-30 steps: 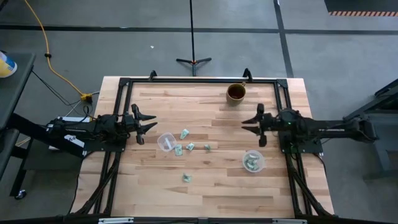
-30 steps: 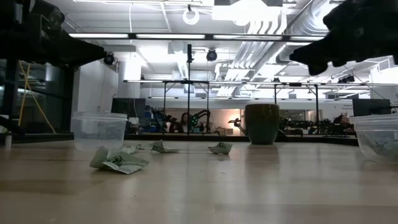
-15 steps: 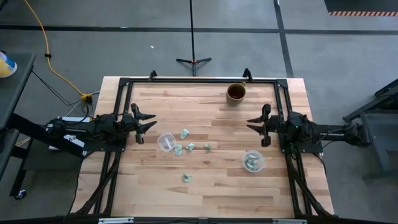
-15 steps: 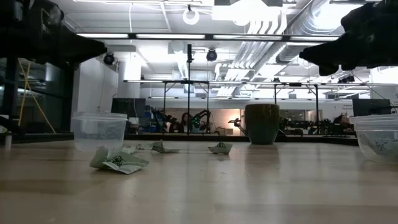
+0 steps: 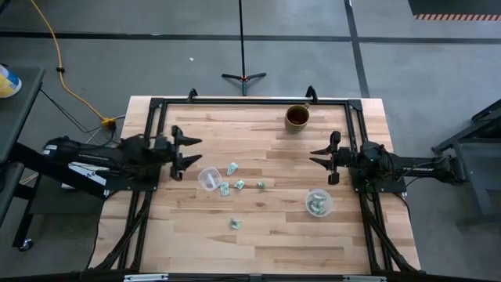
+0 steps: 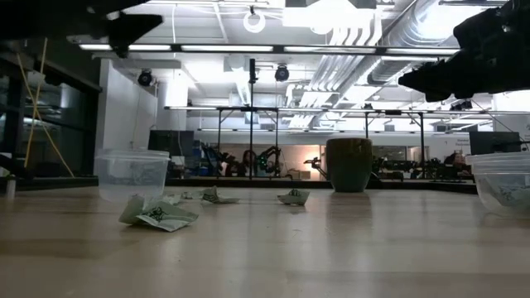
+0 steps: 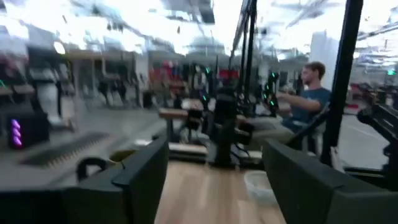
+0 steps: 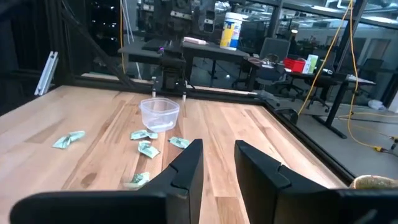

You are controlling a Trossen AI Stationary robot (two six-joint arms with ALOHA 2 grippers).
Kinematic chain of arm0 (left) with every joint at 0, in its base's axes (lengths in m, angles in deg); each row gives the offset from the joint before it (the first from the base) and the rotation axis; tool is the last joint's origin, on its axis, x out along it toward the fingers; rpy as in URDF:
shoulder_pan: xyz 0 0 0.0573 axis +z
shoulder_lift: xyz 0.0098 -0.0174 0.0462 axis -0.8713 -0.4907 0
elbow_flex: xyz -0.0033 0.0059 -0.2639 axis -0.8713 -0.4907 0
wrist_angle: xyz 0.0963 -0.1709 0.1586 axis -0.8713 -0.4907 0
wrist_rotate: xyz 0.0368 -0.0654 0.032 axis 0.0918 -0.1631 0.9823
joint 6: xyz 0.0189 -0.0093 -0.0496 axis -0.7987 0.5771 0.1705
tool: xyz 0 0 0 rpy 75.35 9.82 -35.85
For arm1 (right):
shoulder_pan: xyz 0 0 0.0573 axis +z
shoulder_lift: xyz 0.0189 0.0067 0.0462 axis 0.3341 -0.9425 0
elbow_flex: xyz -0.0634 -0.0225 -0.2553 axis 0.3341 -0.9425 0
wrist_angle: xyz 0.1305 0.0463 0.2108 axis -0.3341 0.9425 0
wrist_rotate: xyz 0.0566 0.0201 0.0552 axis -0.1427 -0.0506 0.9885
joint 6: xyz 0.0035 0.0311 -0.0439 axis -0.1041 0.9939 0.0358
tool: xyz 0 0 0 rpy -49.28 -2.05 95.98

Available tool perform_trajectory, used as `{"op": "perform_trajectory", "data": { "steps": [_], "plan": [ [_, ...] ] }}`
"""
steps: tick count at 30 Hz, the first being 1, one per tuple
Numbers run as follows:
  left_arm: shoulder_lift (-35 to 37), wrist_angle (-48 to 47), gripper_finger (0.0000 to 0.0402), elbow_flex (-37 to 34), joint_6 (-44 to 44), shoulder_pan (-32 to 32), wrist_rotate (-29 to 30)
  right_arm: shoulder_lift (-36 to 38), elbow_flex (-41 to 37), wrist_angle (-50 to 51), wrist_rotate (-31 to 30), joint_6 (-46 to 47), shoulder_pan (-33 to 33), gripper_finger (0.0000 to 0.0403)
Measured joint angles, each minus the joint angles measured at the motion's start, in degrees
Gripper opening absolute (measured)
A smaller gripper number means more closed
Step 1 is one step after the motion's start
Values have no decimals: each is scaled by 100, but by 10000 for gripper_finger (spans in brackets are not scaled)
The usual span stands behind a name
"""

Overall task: Pick and place Stevia / Truvia into bins
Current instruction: Put the stevia packet into the square transparent container

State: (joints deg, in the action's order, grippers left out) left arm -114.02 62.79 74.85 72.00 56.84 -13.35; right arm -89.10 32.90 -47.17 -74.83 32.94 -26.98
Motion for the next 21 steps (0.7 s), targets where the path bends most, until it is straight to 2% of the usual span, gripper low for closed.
{"op": "perform_trajectory", "data": {
  "steps": [6,11,21],
  "plan": [
    [-2184,-35,293,1260,-21,0,-422,-2,0,72,-4,-91,0,83],
    [-3721,-77,275,2308,-433,0,-426,-2,0,142,-2,-153,0,83],
    [-6021,-1204,265,3886,-530,0,-594,1,0,268,-2,-160,0,83]
  ]
}}
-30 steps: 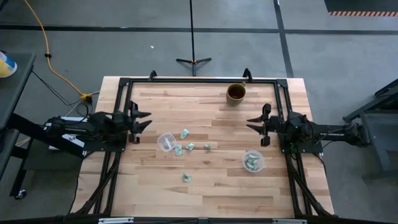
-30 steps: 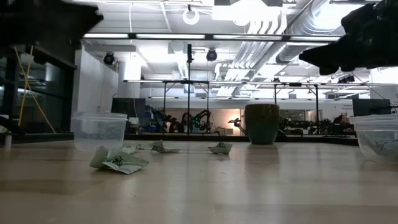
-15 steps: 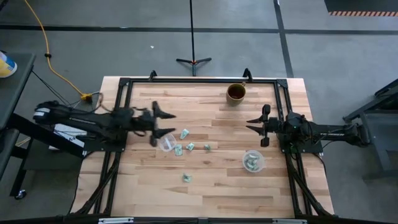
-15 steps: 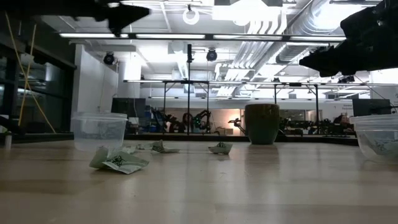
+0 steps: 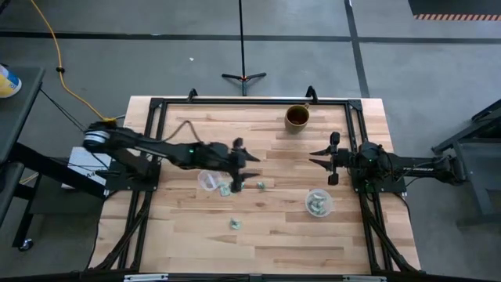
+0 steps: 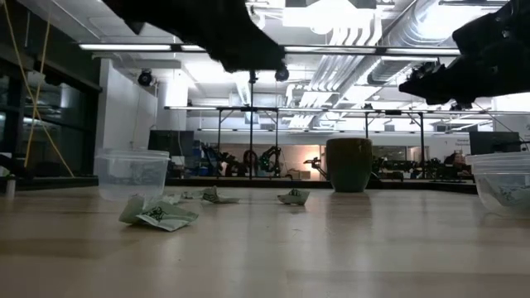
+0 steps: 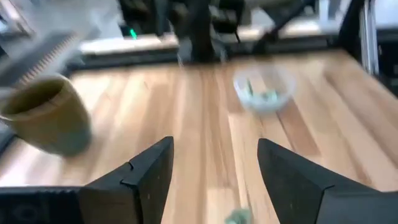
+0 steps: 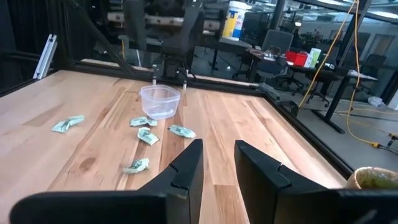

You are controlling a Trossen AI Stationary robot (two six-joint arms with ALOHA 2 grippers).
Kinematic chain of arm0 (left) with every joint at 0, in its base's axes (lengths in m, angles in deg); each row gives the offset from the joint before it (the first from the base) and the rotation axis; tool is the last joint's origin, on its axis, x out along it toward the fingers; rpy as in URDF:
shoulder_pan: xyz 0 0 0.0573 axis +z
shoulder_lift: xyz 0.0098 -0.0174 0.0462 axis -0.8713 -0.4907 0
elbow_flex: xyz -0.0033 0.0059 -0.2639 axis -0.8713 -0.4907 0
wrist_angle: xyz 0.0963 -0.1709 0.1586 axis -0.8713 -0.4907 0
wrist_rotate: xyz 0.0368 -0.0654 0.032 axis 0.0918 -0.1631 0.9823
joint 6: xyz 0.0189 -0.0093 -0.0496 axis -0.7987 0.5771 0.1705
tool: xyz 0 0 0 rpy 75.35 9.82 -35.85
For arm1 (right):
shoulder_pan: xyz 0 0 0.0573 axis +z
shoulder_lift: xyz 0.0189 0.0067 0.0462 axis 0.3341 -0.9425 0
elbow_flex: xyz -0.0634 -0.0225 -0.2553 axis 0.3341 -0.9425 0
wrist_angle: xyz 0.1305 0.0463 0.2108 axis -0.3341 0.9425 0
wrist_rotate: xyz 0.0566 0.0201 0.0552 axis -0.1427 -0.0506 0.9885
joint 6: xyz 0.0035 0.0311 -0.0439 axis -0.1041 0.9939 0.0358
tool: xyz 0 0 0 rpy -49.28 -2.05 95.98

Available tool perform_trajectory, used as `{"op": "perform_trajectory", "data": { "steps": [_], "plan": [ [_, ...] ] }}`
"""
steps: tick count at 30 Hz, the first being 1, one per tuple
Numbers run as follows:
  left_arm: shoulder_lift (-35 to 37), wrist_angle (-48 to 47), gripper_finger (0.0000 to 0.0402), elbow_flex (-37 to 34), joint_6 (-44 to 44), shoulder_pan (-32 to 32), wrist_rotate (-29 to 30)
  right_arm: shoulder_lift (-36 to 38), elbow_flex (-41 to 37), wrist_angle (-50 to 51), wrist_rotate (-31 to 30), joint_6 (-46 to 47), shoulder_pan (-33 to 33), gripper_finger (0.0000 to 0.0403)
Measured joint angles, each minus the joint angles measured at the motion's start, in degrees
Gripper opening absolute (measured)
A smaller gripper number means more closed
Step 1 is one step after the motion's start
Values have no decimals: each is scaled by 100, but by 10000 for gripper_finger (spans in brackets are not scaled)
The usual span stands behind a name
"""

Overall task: Pick and place Stevia / Truvia into bins
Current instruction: Put the stevia packet into the square transparent container

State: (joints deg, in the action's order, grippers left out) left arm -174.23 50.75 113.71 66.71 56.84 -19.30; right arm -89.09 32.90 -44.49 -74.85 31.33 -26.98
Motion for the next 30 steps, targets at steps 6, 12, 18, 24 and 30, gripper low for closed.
{"op": "perform_trajectory", "data": {
  "steps": [6,12,18,24,30],
  "plan": [
    [-888,-182,266,311,-13,-2,-53,-1,0,156,-1,1,1,83],
    [-1527,-117,266,342,294,0,-119,0,0,257,0,1,1,83],
    [-2061,436,266,344,494,0,-512,-27,0,340,-4,0,1,83],
    [-2427,667,266,343,457,0,-577,-34,0,402,-246,1,2,83],
    [-2604,713,266,342,465,0,-681,-36,0,435,-273,0,2,83]
  ]
}}
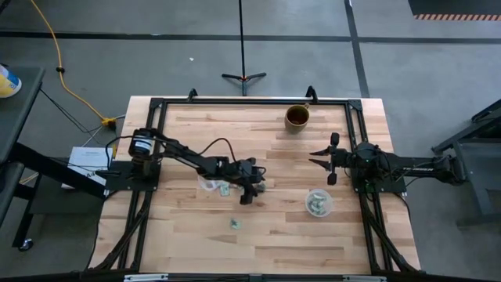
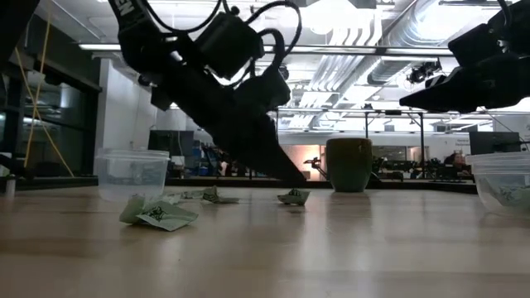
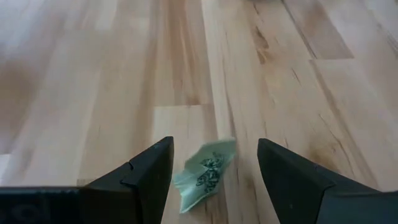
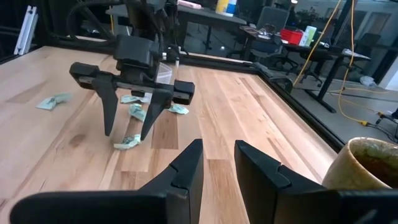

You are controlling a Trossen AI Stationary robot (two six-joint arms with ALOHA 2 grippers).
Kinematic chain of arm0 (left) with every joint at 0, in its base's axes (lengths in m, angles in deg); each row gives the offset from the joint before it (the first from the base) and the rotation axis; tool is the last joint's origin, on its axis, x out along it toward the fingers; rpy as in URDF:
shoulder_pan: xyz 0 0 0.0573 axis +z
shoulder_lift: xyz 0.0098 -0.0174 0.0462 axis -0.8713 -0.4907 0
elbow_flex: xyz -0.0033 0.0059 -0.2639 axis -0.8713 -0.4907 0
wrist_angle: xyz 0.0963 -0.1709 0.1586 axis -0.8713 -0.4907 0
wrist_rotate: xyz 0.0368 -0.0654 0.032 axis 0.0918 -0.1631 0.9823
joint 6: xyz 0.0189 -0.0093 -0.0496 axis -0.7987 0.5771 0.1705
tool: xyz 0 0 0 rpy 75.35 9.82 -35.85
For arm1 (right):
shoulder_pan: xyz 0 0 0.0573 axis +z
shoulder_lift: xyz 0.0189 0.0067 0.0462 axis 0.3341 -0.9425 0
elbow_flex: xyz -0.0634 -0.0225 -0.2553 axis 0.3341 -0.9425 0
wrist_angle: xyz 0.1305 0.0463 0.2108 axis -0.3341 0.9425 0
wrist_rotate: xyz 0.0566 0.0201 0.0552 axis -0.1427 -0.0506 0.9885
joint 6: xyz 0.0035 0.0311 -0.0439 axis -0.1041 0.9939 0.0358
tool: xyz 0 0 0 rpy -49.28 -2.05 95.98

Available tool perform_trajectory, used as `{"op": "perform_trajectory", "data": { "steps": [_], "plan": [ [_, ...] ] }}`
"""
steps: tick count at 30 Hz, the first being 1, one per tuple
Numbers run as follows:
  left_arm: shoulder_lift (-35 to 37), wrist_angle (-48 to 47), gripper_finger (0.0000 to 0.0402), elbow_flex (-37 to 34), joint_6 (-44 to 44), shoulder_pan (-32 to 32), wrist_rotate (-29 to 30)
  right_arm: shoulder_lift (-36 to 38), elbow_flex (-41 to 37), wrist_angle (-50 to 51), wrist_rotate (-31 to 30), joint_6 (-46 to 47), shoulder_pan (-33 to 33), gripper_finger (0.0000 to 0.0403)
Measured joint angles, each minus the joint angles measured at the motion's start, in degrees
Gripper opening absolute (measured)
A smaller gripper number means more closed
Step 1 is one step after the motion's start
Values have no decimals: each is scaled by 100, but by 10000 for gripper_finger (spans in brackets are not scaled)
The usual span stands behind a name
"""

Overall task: Pick and place Stevia / Truvia into bins
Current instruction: Put the stevia packet into the square transparent container

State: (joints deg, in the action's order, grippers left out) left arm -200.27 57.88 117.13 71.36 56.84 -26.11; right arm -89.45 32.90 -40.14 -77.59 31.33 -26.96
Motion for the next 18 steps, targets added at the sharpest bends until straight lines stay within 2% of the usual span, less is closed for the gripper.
{"op": "perform_trajectory", "data": {
  "steps": [12,18],
  "plan": [
    [-262,132,265,-1,-34,0,-30,-2,0,7,-2,0,0,83],
    [-262,106,215,-1,-69,2,8,-2,2,9,-9,0,-1,83]
  ]
}}
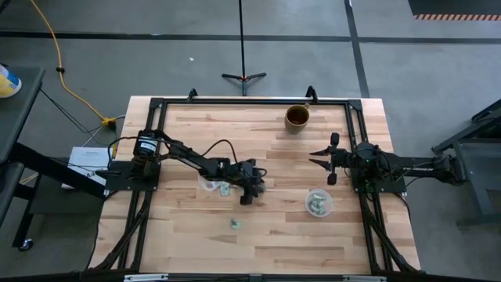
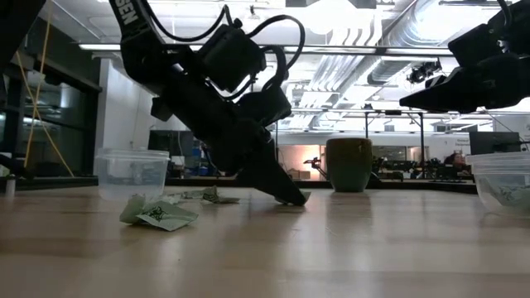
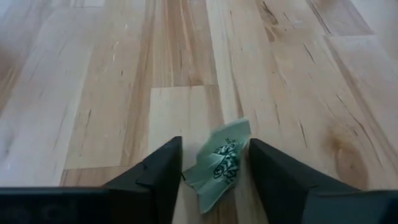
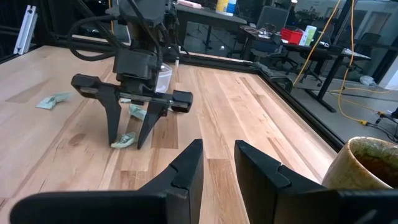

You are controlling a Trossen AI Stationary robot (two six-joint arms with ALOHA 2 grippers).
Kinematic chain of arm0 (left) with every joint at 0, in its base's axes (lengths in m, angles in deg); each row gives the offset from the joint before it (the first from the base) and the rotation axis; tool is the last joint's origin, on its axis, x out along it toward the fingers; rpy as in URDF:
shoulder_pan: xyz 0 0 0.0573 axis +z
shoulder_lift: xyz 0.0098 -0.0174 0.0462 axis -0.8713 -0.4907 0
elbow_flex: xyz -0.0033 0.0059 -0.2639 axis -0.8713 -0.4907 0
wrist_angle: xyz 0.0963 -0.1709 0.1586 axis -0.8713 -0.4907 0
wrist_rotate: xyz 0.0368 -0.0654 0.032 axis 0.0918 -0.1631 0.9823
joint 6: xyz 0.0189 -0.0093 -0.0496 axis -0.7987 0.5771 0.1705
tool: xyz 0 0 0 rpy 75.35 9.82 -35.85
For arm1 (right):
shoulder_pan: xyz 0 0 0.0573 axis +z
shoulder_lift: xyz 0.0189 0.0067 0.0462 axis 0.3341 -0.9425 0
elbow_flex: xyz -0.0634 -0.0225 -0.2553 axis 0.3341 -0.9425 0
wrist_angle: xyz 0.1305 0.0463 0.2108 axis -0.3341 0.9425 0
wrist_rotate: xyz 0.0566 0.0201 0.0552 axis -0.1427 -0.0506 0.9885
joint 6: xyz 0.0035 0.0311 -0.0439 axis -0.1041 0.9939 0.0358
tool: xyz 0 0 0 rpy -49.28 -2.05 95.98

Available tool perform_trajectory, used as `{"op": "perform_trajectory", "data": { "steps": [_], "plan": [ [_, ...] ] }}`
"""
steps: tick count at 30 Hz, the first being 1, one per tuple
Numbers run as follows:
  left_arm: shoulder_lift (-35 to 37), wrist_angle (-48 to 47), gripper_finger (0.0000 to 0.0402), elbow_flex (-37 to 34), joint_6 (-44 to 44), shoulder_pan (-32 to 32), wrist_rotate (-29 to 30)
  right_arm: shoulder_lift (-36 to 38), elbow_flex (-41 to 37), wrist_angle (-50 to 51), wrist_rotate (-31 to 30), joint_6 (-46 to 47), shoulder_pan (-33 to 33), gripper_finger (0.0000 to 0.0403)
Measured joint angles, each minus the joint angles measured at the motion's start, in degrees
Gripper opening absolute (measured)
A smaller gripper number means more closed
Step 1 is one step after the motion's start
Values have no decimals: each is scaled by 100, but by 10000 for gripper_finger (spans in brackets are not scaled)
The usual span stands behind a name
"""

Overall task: Pick and place Stevia / Truvia into bins
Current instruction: Put the stevia packet into the square transparent container

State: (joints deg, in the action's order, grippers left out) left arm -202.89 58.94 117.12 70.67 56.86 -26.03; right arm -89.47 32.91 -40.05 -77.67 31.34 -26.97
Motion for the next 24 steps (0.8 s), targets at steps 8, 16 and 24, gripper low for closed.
{"op": "perform_trajectory", "data": {
  "steps": [8,16,24],
  "plan": [
    [-9,58,115,46,2,-2,-51,0,0,0,-2,1,1,83],
    [175,-744,40,707,-391,-2,-296,0,0,31,0,1,1,83],
    [503,-3747,67,1929,-431,-71,-562,2,0,55,4,-1,-1,83]
  ]
}}
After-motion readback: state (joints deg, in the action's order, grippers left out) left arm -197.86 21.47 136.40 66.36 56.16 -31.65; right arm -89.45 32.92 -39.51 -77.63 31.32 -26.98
